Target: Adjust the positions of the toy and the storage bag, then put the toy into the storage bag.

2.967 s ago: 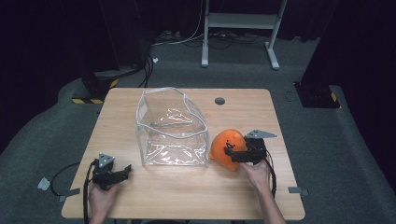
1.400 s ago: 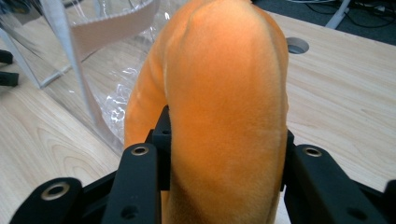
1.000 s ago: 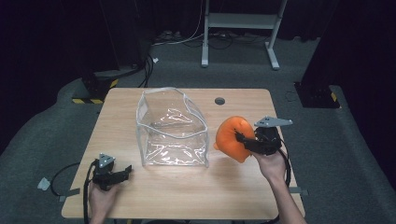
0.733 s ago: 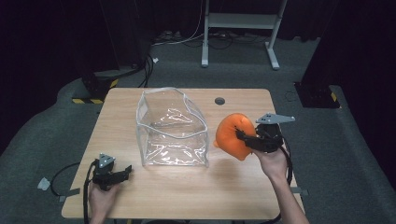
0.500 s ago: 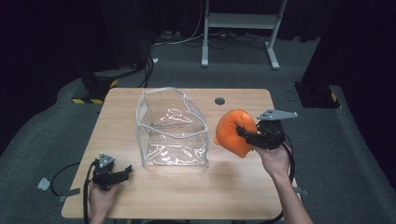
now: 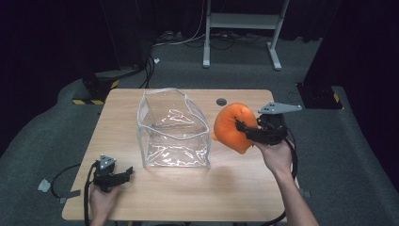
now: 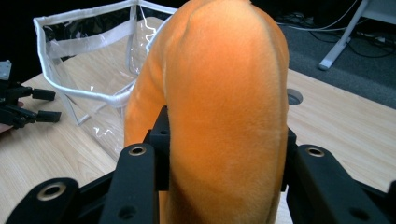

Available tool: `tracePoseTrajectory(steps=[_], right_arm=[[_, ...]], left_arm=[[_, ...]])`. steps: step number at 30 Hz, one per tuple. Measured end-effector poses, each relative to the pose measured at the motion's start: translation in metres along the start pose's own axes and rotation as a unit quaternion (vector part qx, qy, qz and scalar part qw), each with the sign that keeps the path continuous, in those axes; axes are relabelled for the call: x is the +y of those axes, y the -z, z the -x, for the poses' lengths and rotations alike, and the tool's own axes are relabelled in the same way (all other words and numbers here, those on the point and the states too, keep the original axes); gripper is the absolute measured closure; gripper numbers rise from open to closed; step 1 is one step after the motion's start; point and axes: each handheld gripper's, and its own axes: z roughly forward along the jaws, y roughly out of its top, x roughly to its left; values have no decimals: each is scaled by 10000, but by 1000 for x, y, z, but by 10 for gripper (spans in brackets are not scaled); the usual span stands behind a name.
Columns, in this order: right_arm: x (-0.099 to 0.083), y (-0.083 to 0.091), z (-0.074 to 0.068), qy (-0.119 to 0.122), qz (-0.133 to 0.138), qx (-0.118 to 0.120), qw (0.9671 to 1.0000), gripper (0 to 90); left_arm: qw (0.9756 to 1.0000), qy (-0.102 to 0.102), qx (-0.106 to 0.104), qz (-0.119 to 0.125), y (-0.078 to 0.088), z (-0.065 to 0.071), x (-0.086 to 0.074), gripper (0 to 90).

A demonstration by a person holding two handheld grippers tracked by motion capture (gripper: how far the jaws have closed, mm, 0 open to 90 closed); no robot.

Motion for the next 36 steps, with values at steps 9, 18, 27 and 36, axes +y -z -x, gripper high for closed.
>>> tracePoseTrajectory(steps=[9, 18, 27, 36], right_arm=[[15, 1, -6, 95, 53, 47, 9999, 581], [22, 0, -6, 107, 49, 25, 9999, 581], [31, 4, -8, 185, 136, 13, 9997, 581], [43, 4, -16, 274, 264, 104, 9992, 578]], left_arm=[[10000, 3, -8, 2, 0, 0, 0, 195], [10000, -22, -17, -19, 0, 0, 0, 194], [10000, -19, -18, -18, 0, 0, 0, 194], [10000, -22, -18, -19, 0, 0, 0, 194]])
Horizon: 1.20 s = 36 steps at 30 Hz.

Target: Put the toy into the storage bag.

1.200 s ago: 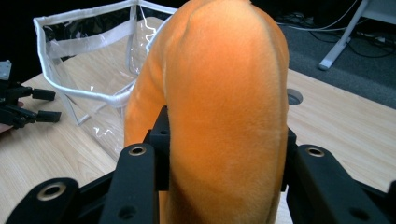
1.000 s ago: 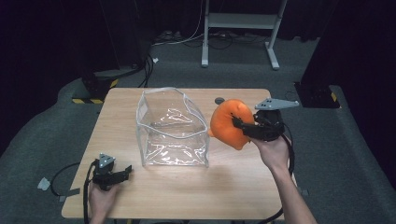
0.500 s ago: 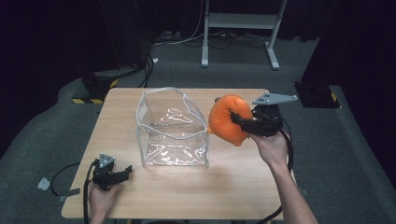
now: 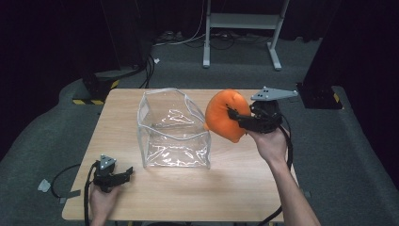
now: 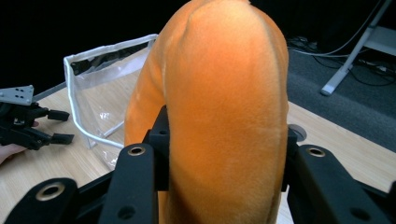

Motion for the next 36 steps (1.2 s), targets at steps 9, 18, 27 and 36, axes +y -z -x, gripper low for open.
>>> tracePoseTrajectory(steps=[9, 18, 27, 36], right_arm=[[16, -6, -9, 139, 46, 124, 9998, 575], [32, -16, -21, 255, 104, 291, 9992, 575], [47, -30, -35, 358, 128, 476, 9981, 574], [59, -51, -50, 445, 71, 622, 9970, 574]], left_arm=[[10000, 3, -1, 1, 0, 0, 0, 194], [10000, 1, 0, -3, 0, 0, 0, 194], [10000, 0, -6, -3, 0, 0, 0, 193], [10000, -2, -10, -8, 0, 0, 0, 193]])
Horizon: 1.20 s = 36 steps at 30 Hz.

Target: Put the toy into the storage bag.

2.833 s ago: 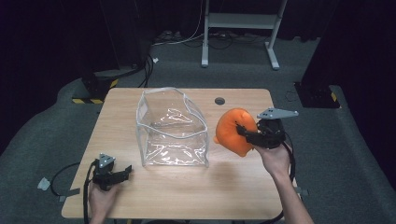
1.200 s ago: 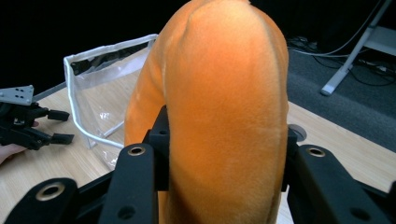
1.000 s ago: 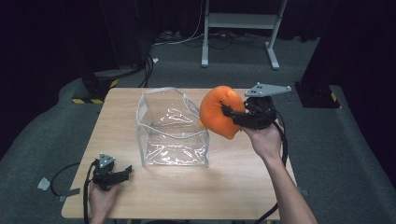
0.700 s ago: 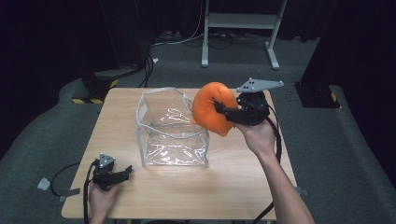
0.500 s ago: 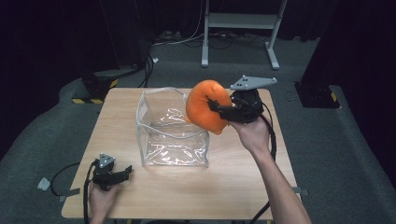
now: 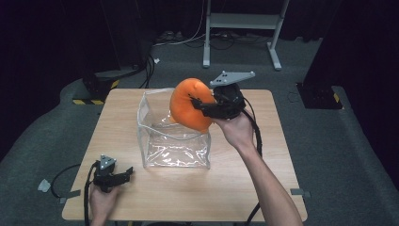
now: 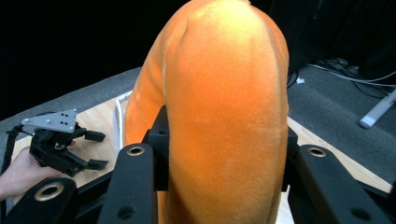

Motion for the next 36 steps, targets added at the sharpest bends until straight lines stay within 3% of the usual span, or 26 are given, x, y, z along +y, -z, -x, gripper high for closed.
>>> tracePoseTrajectory(steps=[10, 20, 36], right_arm=[[9, -33, -10, 36, -170, 82, 9998, 574], [7, -56, -14, 77, -355, 81, 9993, 570], [-10, -72, -12, 144, -510, 101, 9985, 560]], left_arm=[[10000, -1, -3, -12, 0, 0, 0, 193], [10000, 6, -9, -6, 0, 0, 0, 193], [10000, 1, -7, -2, 0, 0, 0, 192]])
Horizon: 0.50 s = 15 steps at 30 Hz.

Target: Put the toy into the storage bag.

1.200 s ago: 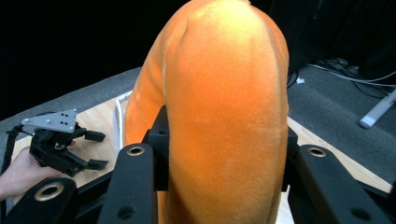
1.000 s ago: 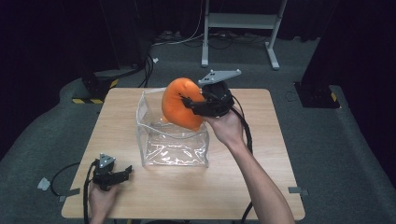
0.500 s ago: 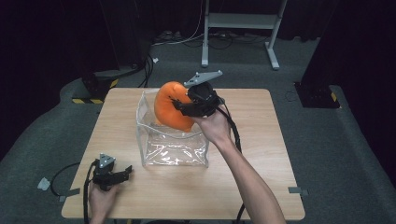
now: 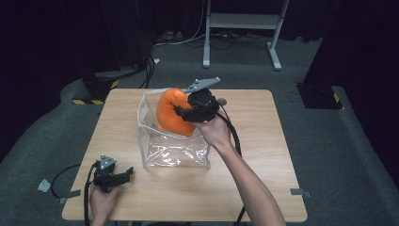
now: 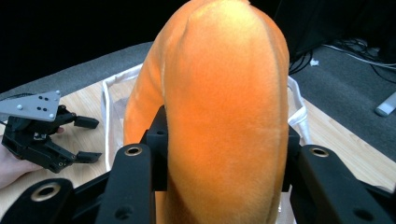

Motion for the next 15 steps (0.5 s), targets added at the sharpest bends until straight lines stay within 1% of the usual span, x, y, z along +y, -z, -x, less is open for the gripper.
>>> tracePoseTrajectory(steps=[4, 7, 15], right_arm=[[-5, -4, 0, 30, -50, 29, 10000, 557], [-11, -8, 0, -39, -103, 56, 9999, 554], [-25, -15, 1, -105, -185, 104, 9997, 535]], left_arm=[[10000, 3, 0, 1, 0, 0, 0, 192], [10000, 4, 0, 2, 0, 0, 0, 192], [10000, 6, -1, 3, 0, 0, 0, 192]])
